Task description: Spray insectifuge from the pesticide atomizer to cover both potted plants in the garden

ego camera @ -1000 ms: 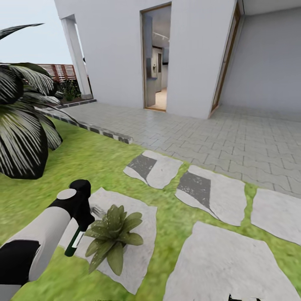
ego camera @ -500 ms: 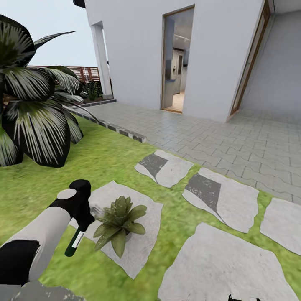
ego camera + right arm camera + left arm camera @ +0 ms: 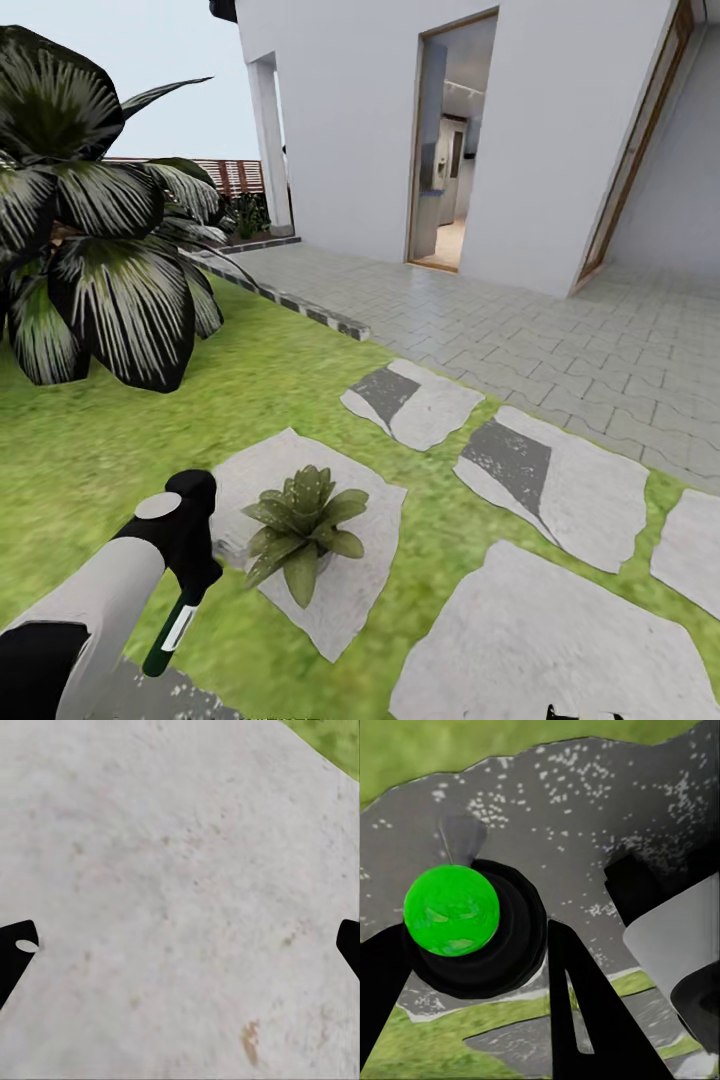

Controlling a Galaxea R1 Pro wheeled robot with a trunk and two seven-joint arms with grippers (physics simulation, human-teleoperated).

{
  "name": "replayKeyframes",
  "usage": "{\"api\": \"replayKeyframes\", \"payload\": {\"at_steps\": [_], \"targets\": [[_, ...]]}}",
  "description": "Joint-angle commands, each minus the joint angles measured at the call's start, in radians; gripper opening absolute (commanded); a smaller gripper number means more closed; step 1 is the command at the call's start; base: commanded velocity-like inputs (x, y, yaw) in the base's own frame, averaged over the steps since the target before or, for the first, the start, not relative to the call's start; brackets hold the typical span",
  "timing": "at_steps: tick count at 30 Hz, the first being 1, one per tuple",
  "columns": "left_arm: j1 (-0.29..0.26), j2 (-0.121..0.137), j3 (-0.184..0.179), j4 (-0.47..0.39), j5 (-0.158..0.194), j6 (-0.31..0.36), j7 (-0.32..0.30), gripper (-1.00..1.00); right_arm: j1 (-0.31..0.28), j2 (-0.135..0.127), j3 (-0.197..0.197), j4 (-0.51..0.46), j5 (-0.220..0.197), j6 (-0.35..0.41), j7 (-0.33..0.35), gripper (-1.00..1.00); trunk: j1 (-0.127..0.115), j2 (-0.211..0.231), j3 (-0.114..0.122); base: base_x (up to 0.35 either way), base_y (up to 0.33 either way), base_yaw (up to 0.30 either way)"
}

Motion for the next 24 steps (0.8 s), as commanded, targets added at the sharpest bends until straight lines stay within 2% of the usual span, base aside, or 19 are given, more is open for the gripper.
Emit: {"api": "replayKeyframes", "payload": {"at_steps": [1,4,8,11,15,18,24], "targets": [[0.017,0.001,-0.004,-0.003,-0.005,0.011,-0.01,-1.0,-0.001,0.0,-0.007,0.001,0.01,-0.003,-0.003,1.0,0.0,0.0,-0.001,0.0,0.0,0.276],[0.035,0.0,0.004,-0.005,-0.002,0.012,-0.01,-1.0,-0.001,0.0,-0.007,0.001,0.01,-0.003,-0.003,1.0,0.0,0.0,-0.001,0.0,0.0,0.277],[0.04,-0.007,0.058,-0.008,0.0,0.028,-0.01,-1.0,-0.001,0.0,-0.007,0.001,0.01,-0.003,-0.003,1.0,0.0,0.0,-0.001,0.0,0.0,0.145],[0.042,-0.011,0.08,-0.007,0.01,0.065,0.039,-1.0,-0.001,-0.005,-0.007,0.002,0.01,-0.003,-0.002,1.0,0.0,0.0,-0.001,0.0,0.0,0.018],[0.044,-0.009,0.089,-0.004,0.046,0.073,0.056,-1.0,-0.001,-0.01,-0.007,0.003,0.011,-0.003,-0.001,1.0,0.0,0.0,-0.001,0.0,0.0,0.002],[0.044,-0.009,0.09,-0.004,0.049,0.074,0.059,-1.0,-0.001,-0.01,-0.007,0.003,0.01,-0.003,-0.001,1.0,0.0,0.0,-0.001,0.022,-0.057,0.0],[0.045,-0.01,0.089,-0.001,0.05,0.074,0.059,-1.0,-0.001,-0.003,-0.007,-0.001,0.01,-0.003,-0.001,1.0,0.0,0.0,-0.001,0.086,-0.224,0.0]]}}
